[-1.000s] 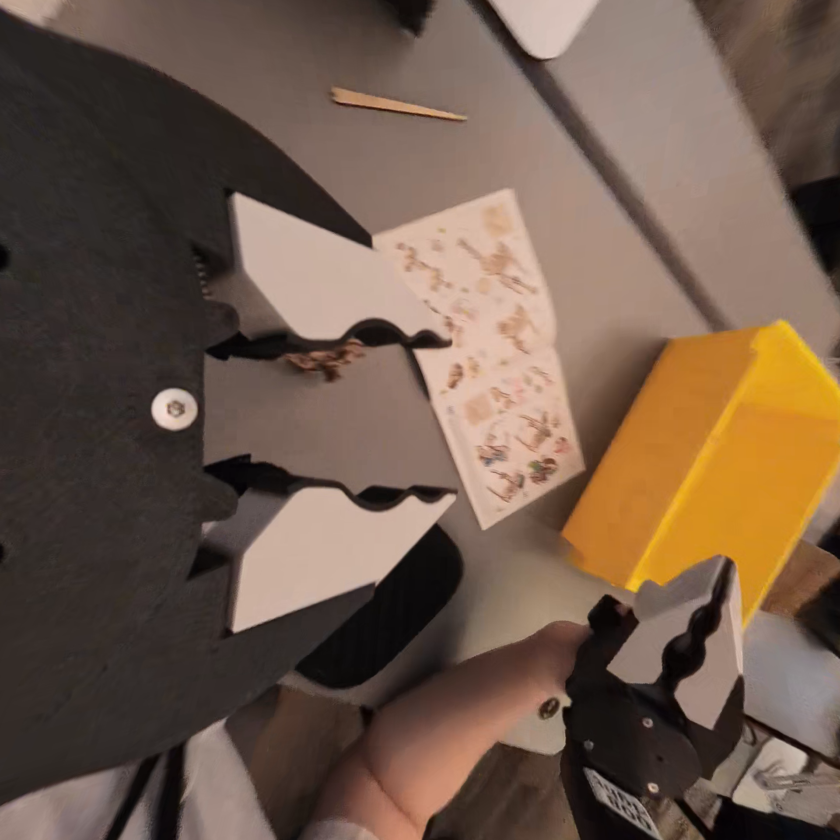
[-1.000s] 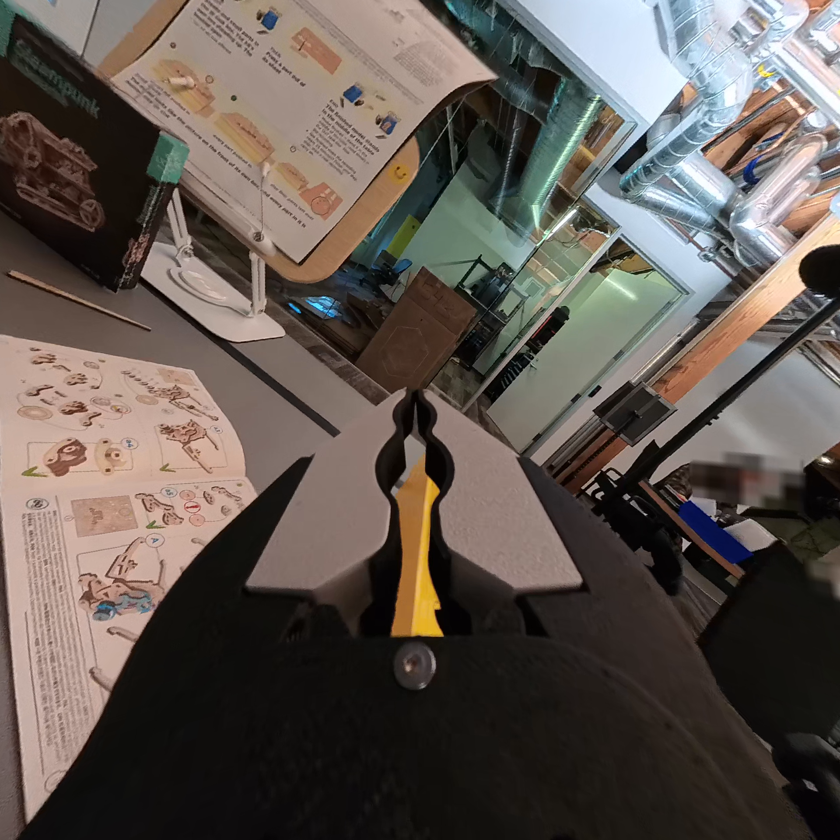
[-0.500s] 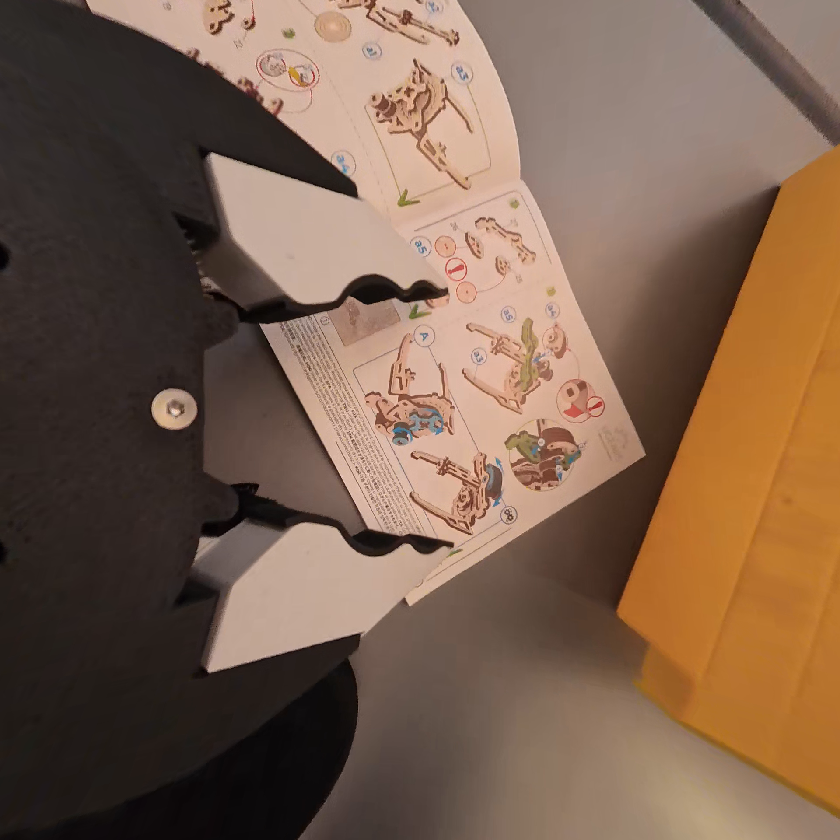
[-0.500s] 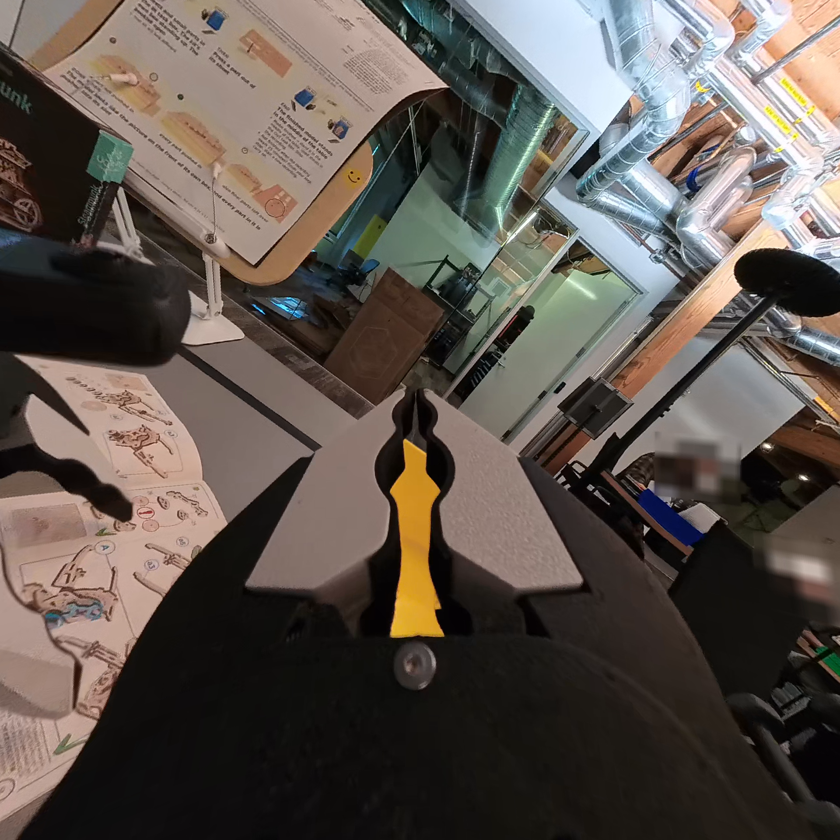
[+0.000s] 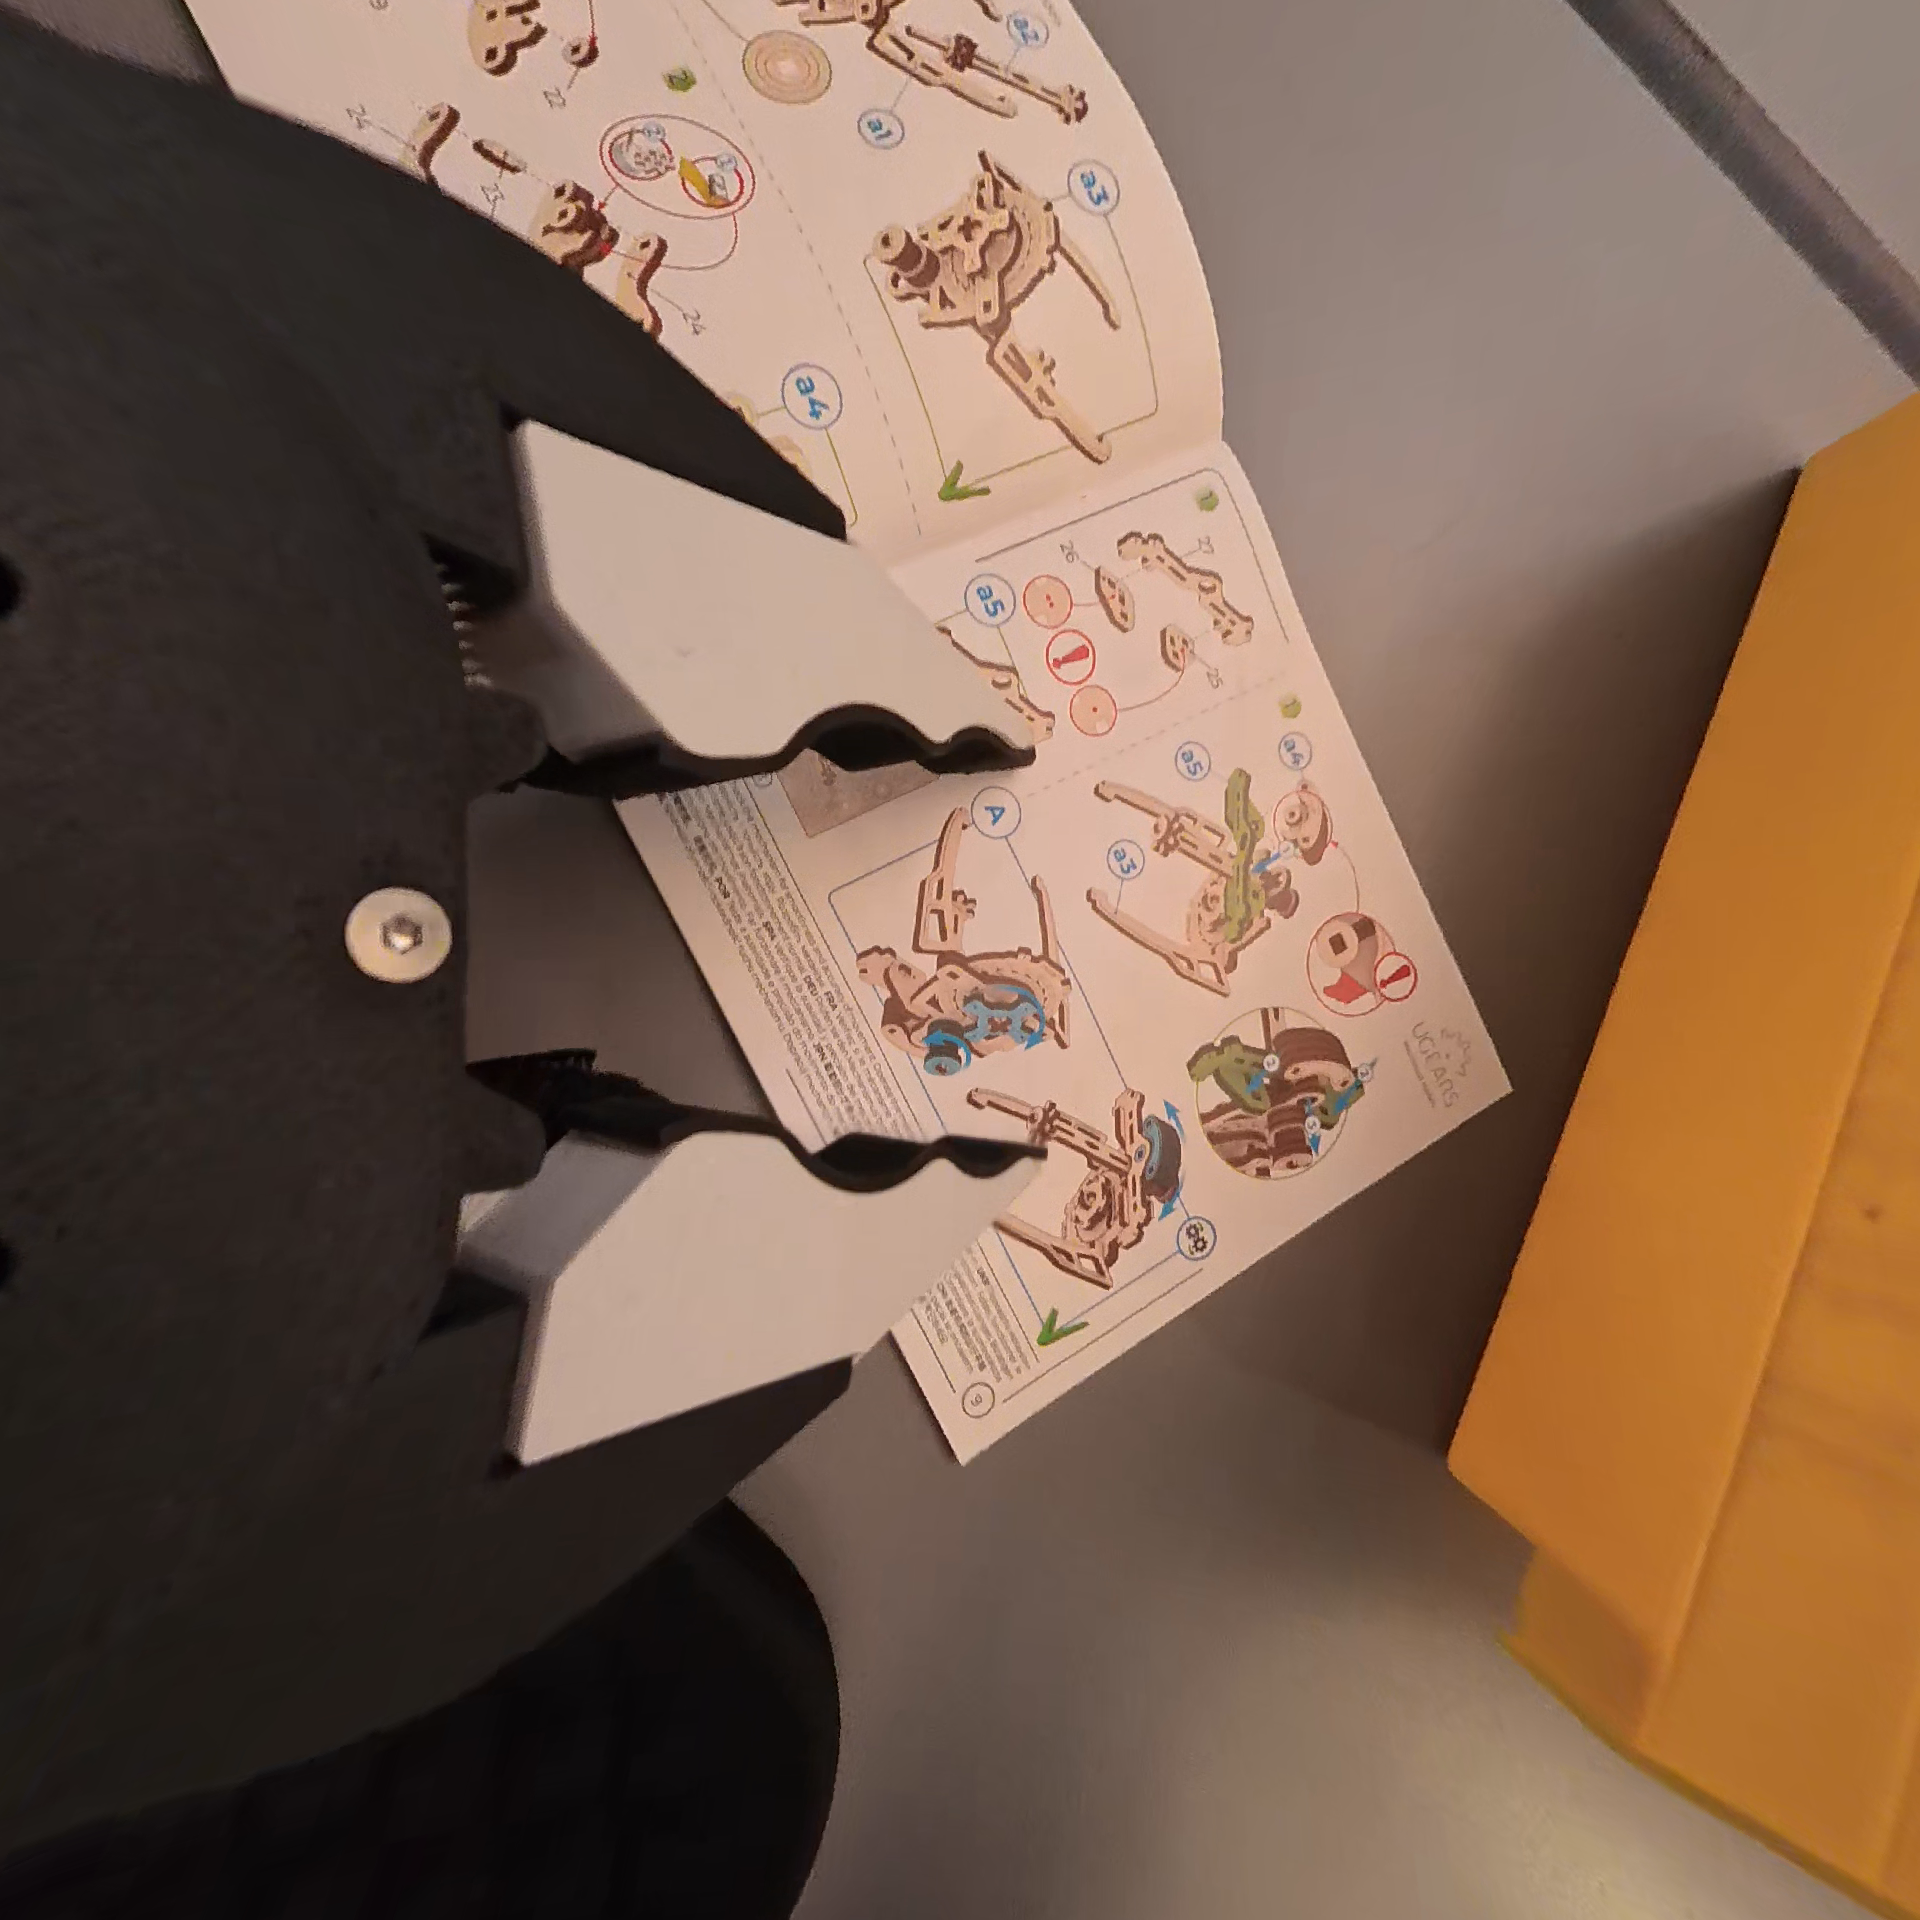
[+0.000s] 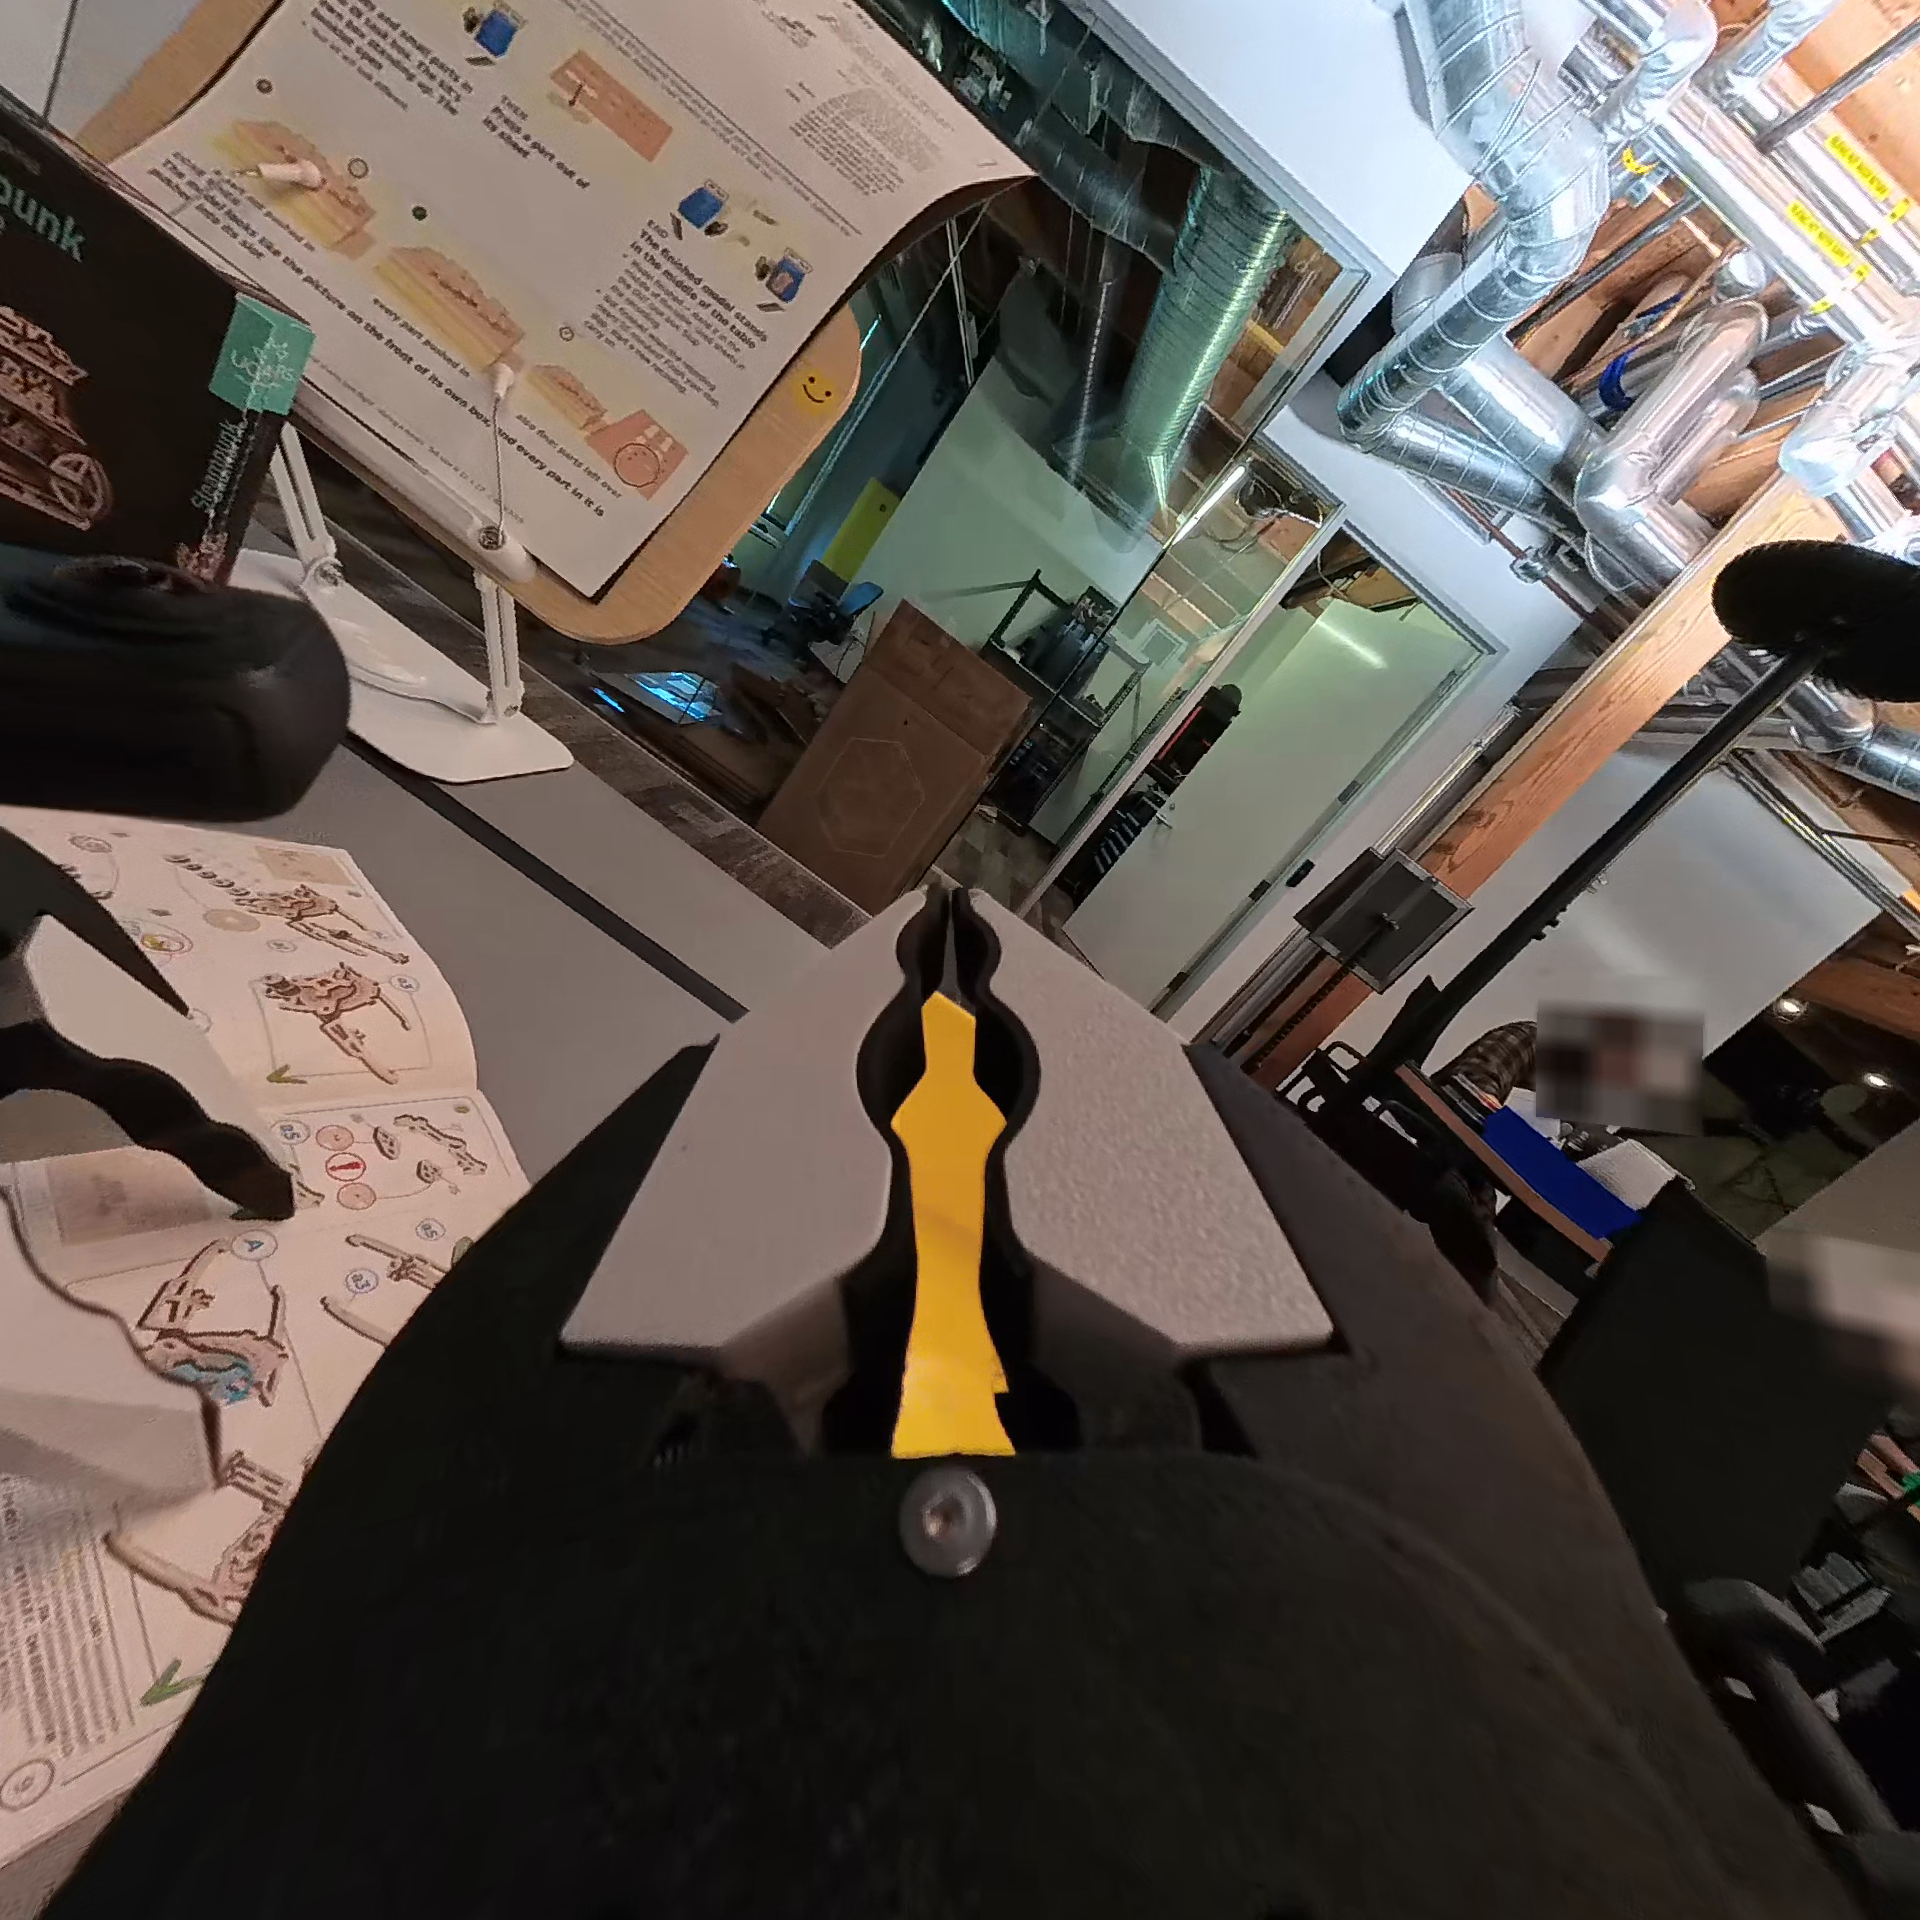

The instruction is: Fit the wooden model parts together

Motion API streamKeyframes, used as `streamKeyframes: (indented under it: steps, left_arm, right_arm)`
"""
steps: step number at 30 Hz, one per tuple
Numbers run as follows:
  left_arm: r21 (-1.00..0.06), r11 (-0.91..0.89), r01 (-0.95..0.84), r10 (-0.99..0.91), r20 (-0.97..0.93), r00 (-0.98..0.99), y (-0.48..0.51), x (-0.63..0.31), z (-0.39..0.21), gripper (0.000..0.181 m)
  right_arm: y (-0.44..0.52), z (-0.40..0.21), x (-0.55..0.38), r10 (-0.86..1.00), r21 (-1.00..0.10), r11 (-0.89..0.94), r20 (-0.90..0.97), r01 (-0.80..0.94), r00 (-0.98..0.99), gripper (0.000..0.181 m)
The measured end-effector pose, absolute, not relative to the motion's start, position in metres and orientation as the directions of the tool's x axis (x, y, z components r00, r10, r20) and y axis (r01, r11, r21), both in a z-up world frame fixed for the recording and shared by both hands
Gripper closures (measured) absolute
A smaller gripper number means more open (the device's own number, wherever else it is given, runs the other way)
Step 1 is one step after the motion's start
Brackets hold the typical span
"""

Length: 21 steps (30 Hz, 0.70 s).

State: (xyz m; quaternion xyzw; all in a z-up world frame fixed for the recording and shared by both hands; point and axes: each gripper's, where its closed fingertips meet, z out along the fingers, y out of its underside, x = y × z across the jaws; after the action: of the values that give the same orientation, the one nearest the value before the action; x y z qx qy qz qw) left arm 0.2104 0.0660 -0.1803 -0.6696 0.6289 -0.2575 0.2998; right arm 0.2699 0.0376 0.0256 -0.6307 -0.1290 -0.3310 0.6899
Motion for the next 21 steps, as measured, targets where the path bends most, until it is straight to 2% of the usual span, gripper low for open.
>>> streamKeyframes:
  steps: [2, 4, 6, 9, 10, 13, 17, 21]
  left_arm:
    - [-0.733, -0.042, -0.679, -0.995, -0.034, 0.098, 0.072, 0.209, -0.179, 0.124]
    - [-0.722, -0.075, -0.688, -0.992, -0.017, 0.126, 0.079, 0.205, -0.175, 0.153]
    - [-0.74, -0.048, -0.671, -0.999, 0.03, 0.039, 0.068, 0.202, -0.159, 0.139]
    - [-0.766, 0.144, -0.626, -0.987, -0.069, -0.143, 0.054, 0.19, -0.127, 0.13]
    - [-0.752, 0.221, -0.62, -0.972, -0.117, -0.204, 0.049, 0.186, -0.121, 0.124]
    - [-0.657, 0.434, -0.617, -0.889, -0.2, -0.413, 0.034, 0.181, -0.126, 0.125]
    - [-0.624, 0.469, -0.625, -0.83, -0.069, -0.554, 0.011, 0.194, -0.145, 0.132]
    - [-0.565, 0.544, -0.62, -0.773, -0.05, -0.633, -0.002, 0.203, -0.164, 0.121]
  right_arm:
    - [0.039, 0.024, 0.269, -0.285, -0.786, -0.02, 0.597, 0.618, 0.75, 0.181]
    - [0.039, 0.023, 0.27, -0.285, -0.788, -0.026, 0.596, 0.616, 0.751, 0.181]
    - [0.038, 0.024, 0.272, -0.285, -0.793, -0.023, 0.589, 0.609, 0.756, 0.181]
    - [0.033, 0.03, 0.277, -0.301, -0.806, -0.008, 0.567, 0.592, 0.767, 0.181]
    - [0.031, 0.031, 0.279, -0.305, -0.809, -0.006, 0.561, 0.588, 0.769, 0.181]
    - [0.025, 0.037, 0.284, -0.324, -0.817, 0.008, 0.543, 0.576, 0.775, 0.181]
    - [0.023, 0.036, 0.289, -0.331, -0.825, 0.009, 0.531, 0.565, 0.78, 0.181]
    - [0.024, 0.035, 0.288, -0.327, -0.823, 0.001, 0.537, 0.569, 0.778, 0.181]
